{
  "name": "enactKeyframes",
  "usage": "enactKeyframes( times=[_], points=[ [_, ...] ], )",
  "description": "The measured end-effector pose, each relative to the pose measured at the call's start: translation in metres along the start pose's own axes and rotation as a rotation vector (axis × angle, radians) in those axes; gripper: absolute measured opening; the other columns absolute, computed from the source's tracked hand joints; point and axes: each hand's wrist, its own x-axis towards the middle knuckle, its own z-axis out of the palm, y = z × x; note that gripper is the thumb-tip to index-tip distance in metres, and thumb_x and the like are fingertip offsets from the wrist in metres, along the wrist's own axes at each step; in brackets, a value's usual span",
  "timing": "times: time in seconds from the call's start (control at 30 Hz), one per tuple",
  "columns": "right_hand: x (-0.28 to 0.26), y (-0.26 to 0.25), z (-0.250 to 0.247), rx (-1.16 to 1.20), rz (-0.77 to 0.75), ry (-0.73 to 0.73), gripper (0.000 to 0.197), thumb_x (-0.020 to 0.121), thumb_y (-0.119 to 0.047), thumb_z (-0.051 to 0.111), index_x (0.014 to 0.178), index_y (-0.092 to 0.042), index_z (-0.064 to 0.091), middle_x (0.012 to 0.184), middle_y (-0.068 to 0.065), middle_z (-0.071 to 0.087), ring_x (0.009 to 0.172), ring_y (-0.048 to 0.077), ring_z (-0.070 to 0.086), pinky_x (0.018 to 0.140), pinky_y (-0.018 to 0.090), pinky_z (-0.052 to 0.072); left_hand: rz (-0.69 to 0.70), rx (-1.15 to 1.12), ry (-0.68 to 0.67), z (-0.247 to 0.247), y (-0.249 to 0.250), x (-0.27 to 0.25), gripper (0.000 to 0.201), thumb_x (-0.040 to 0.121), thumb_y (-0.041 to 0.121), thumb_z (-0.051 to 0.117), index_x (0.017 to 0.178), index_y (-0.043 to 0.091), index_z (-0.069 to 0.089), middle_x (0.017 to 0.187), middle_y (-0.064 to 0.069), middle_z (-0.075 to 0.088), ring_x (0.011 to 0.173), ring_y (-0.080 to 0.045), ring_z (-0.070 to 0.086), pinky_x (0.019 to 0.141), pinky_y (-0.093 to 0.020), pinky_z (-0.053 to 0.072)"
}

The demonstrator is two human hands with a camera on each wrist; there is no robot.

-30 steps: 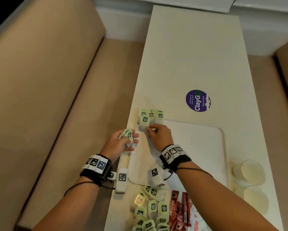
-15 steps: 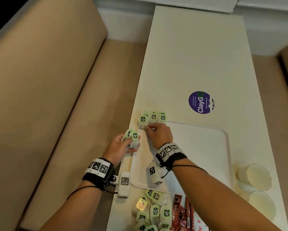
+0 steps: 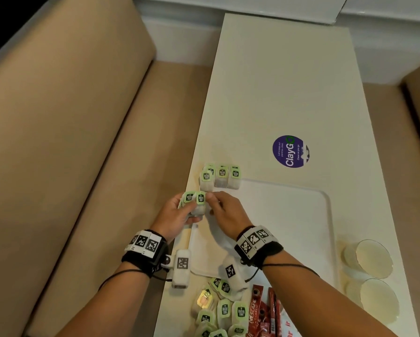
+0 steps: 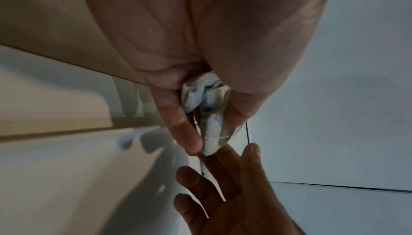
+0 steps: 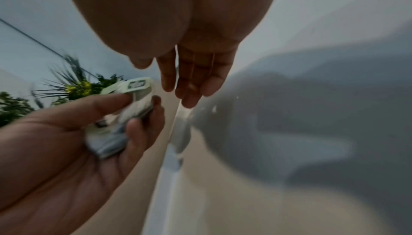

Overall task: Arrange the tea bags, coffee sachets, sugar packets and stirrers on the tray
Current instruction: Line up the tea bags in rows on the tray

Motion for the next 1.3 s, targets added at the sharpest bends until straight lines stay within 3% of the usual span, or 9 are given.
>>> enactKeyframes(
  times=[0.1,0.2,0.3,0.47,0.57,0.77,1.0,1.17,1.3],
  points=[
    [-0.009,-0.003,0.000,0.086,-0.028,-0.013,0.016,0.103,-0.031,0.058,0.114,-0.023,0.066,0.102,-0.006,0.072,0.084,0.008,0.068,0.079,0.023,0.054,0.004,0.026,-0.037,0.005,0.004,-0.001,0.019,0.096,0.000,0.059,0.109,0.013,0.066,0.097,-0.007,0.075,0.087,-0.020,0.073,0.080,-0.038,0.059],
    [-0.012,-0.003,-0.001,0.126,0.002,0.023,0.003,0.100,-0.022,0.061,0.100,-0.020,0.062,0.091,-0.004,0.072,0.073,0.005,0.066,0.073,0.023,0.054,0.012,0.068,-0.057,0.008,0.006,-0.001,0.022,0.092,-0.006,0.061,0.106,0.011,0.066,0.098,-0.009,0.074,0.085,-0.019,0.072,0.074,-0.033,0.059],
    [-0.014,0.001,-0.003,0.117,0.013,0.065,0.005,0.100,-0.022,0.061,0.098,-0.019,0.062,0.090,-0.003,0.072,0.078,0.009,0.068,0.076,0.029,0.057,0.028,0.127,-0.073,0.009,0.005,0.002,0.015,0.095,0.004,0.064,0.110,0.007,0.065,0.101,-0.013,0.073,0.089,-0.023,0.073,0.070,-0.032,0.059],
    [-0.017,0.005,-0.006,0.119,0.029,0.096,0.011,0.097,-0.027,0.067,0.106,-0.020,0.066,0.095,-0.009,0.069,0.067,0.005,0.062,0.070,0.018,0.051,0.050,0.191,-0.056,0.013,0.004,0.006,0.012,0.099,0.012,0.061,0.108,0.007,0.066,0.098,-0.014,0.072,0.084,-0.021,0.072,0.063,-0.025,0.057],
    [-0.017,0.012,-0.007,0.046,0.061,0.104,0.006,0.096,-0.027,0.068,0.099,-0.021,0.068,0.088,-0.011,0.068,0.062,-0.004,0.055,0.067,0.015,0.044,0.041,0.186,-0.068,0.015,0.004,0.010,0.015,0.100,0.014,0.060,0.111,0.007,0.066,0.100,-0.011,0.075,0.085,-0.022,0.073,0.067,-0.028,0.058],
    [-0.001,0.019,-0.021,0.010,0.093,0.172,0.012,0.097,-0.028,0.066,0.097,-0.017,0.073,0.086,-0.009,0.071,0.078,0.009,0.063,0.076,0.024,0.051,0.000,0.283,-0.073,0.018,0.008,0.018,0.012,0.102,0.018,0.056,0.108,0.014,0.065,0.097,-0.007,0.072,0.081,-0.021,0.069,0.065,-0.029,0.054],
    [0.025,0.026,-0.025,-0.094,0.212,0.255,0.013,0.095,-0.030,0.065,0.098,-0.022,0.075,0.092,-0.005,0.075,0.086,0.017,0.068,0.081,0.033,0.055,-0.037,0.414,-0.034,0.020,0.013,0.029,0.017,0.103,0.016,0.049,0.107,0.009,0.064,0.111,-0.014,0.070,0.073,-0.022,0.068,0.060,-0.032,0.052],
    [0.031,0.024,-0.026,-0.168,0.233,0.274,0.014,0.095,-0.033,0.064,0.098,-0.023,0.074,0.094,-0.003,0.074,0.087,0.020,0.067,0.079,0.032,0.054,-0.005,0.493,-0.040,0.017,0.022,0.034,0.019,0.102,0.021,0.052,0.105,0.007,0.065,0.106,-0.019,0.070,0.074,-0.025,0.068,0.069,-0.040,0.056],
    [0.033,0.021,-0.023,-0.225,0.249,0.281,0.016,0.095,-0.037,0.064,0.095,-0.024,0.072,0.090,-0.003,0.073,0.084,0.021,0.065,0.074,0.031,0.051,0.006,0.513,-0.042,0.018,0.026,0.033,0.019,0.103,0.017,0.050,0.107,0.004,0.063,0.097,-0.011,0.067,0.073,-0.021,0.067,0.062,-0.032,0.056]
  ],
)
